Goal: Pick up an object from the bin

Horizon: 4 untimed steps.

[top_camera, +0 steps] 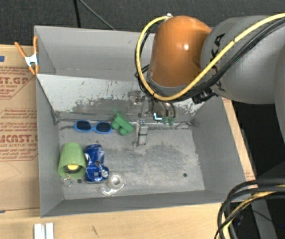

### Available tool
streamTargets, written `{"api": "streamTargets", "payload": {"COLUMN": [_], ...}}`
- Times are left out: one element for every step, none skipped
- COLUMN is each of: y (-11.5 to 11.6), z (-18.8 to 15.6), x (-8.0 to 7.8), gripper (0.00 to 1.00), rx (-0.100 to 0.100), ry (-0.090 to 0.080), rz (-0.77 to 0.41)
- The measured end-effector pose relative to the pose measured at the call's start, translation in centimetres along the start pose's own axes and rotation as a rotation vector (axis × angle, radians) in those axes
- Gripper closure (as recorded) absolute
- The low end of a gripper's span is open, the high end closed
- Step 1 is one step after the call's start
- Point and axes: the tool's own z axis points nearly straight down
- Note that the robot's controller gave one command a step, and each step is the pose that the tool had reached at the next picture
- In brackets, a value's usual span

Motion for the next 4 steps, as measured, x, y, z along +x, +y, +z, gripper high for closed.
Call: {"api": "streamTargets", "payload": {"y": [4.0,10.9,10.5,6.6], "z": [6.5,11.9,11.6,8.9], "x": [-0.9,-0.8,-1.0,-0.3], "gripper": [0.0,0.0,1.0,1.0], "rx": [-0.001,-0.002,-0.001,0.001], "ry": [-0.002,-0.003,-0.007,-0.008], "rz": [0.203,0.284,0.288,0.289]}}
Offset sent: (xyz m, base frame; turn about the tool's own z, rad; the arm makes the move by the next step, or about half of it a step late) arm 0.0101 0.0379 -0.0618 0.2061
